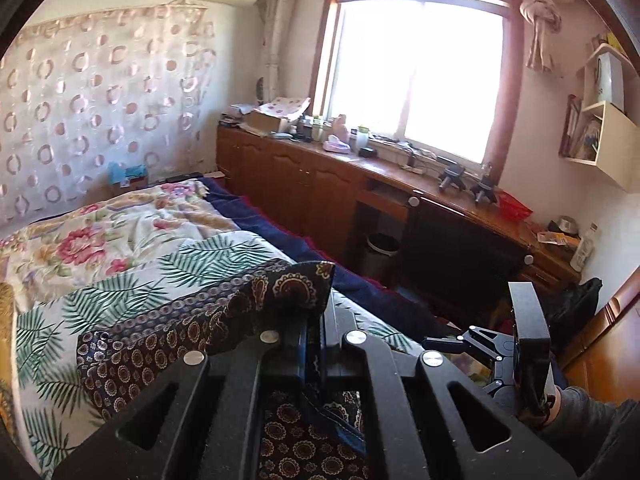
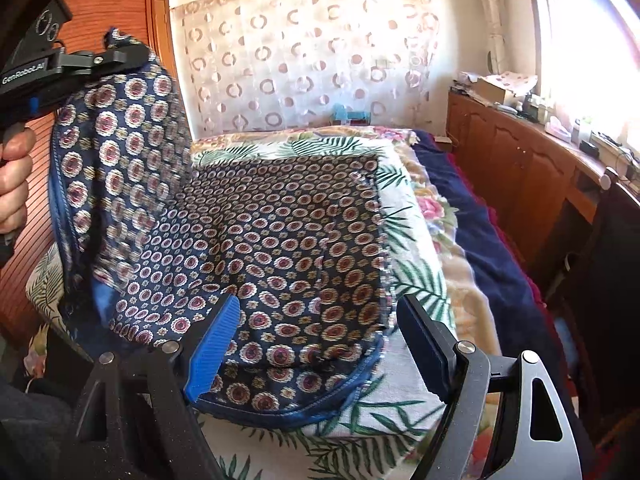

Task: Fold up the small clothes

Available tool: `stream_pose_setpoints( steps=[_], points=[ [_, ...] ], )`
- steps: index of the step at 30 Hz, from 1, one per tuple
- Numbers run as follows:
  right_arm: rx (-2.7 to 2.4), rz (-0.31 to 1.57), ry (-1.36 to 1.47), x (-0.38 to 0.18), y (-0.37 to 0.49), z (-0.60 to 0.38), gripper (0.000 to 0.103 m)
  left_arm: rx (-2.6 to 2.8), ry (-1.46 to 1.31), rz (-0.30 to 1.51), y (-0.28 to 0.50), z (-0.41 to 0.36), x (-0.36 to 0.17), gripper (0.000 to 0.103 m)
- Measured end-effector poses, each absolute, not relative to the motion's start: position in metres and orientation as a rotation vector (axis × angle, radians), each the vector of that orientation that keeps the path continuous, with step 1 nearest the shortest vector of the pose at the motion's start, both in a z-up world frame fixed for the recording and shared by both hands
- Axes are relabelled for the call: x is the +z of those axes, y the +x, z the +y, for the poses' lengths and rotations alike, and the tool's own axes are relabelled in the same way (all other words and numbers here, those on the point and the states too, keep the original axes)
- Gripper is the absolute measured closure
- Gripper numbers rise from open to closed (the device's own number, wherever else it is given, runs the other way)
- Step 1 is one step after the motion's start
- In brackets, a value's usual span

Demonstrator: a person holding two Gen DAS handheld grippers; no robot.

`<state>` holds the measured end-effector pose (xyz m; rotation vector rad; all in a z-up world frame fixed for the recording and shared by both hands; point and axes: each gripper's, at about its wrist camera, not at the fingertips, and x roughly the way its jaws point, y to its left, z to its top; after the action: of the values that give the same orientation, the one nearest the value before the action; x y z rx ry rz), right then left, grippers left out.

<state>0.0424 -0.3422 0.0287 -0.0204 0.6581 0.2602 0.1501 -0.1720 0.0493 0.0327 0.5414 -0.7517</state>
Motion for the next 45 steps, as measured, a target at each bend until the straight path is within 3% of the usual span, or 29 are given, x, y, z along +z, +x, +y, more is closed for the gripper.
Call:
stream_pose_setpoints(
  steps=[16, 20, 24, 26, 45],
  points=[
    [0.221, 0.645, 0.020, 0.035, 0.033, -0.375, 0.021, -0.742, 0.158, 0.621, 0.144, -0.220, 0.027, 0.096],
    [0.217, 0.644, 0.017, 0.037, 0.036, -0.372, 0.021, -0.758, 0.158, 0.622, 0.139, -0.210, 0.025, 0.055],
    [0.209, 0.642, 0.011, 0.038, 0.039, -0.370, 0.021, -0.749, 0.166, 0.627, 0.131, -0.195, 0.022, 0.031],
    [0.208, 0.639, 0.010, 0.039, 0.041, -0.368, 0.021, -0.737, 0.154, 0.627, 0.129, -0.183, 0.019, 0.026],
    [0.323, 0.650, -0.074, 0.045, 0.080, -0.303, 0.021, -0.430, 0.060, 0.682, 0.108, -0.051, -0.031, 0.026]
  ],
)
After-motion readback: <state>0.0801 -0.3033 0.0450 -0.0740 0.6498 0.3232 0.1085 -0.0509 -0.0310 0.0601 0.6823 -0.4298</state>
